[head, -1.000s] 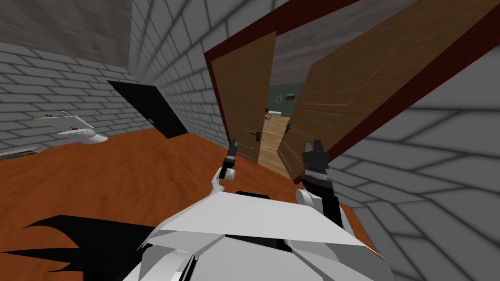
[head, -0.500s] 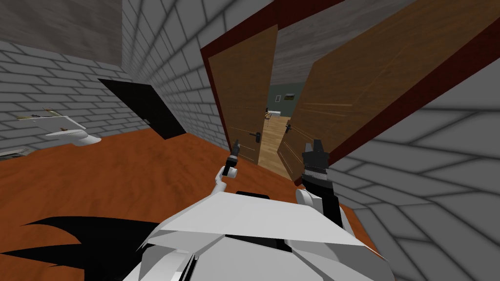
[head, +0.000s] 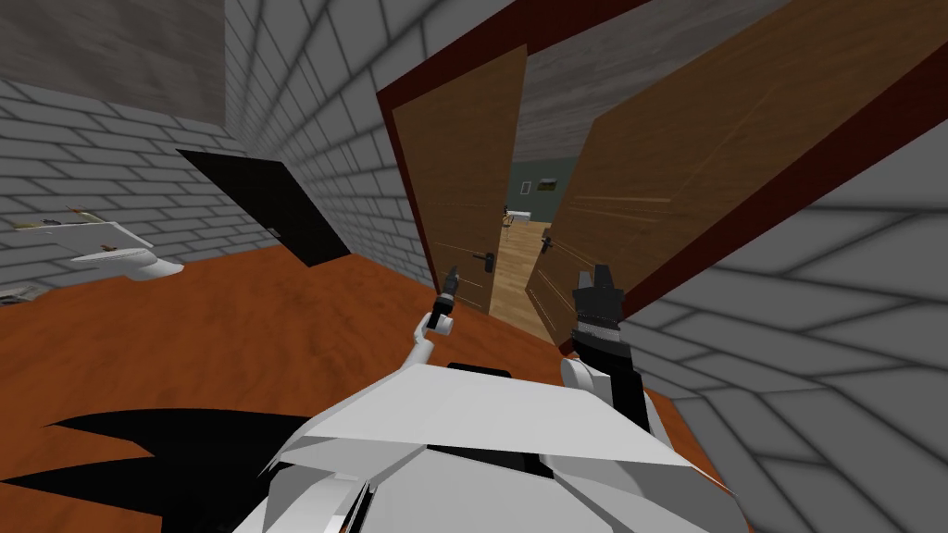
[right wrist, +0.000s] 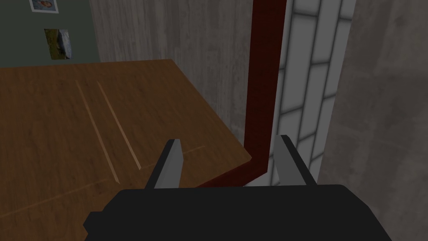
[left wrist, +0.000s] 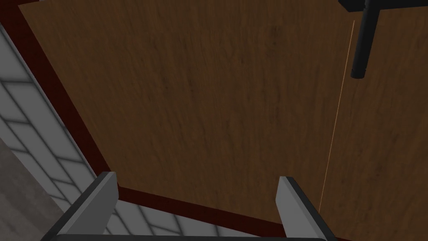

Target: Push the door open

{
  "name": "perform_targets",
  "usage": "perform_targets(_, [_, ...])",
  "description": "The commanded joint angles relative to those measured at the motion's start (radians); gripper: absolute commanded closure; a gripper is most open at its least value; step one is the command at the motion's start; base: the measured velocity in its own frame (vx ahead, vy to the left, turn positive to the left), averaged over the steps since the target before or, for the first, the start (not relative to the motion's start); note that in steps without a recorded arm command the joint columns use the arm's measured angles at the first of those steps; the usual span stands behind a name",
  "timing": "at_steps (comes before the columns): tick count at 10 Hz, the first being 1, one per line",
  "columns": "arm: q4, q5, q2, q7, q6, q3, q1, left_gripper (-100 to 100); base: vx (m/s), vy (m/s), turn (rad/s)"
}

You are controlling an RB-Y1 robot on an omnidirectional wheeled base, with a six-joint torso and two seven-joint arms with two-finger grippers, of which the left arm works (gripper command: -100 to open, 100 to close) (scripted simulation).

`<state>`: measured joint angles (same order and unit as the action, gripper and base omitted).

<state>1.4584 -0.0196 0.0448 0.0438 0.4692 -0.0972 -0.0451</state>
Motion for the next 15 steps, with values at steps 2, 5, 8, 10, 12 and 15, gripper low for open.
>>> perform_targets(2, [-0.073,0.002,0.001,-0.011,0.003,-0.003,-0.038,-100,0.064,0.020,-0.019])
perform_targets(5, [-0.153,0.003,-0.003,-0.023,0.000,-0.007,-0.086,-100,0.066,0.017,-0.019])
perform_targets(8, [-0.244,0.004,-0.007,-0.034,-0.003,-0.010,-0.133,-100,0.056,0.028,-0.023])
perform_targets(10, [-0.286,0.005,-0.010,-0.040,-0.005,-0.012,-0.155,-100,0.087,0.024,-0.022])
perform_targets(12, [-0.348,0.006,-0.017,-0.050,-0.008,-0.016,-0.199,-100,0.057,0.024,-0.021])
perform_targets(15, [-0.429,0.007,-0.024,-0.060,-0.010,-0.019,-0.241,-100,0.063,0.019,-0.020])
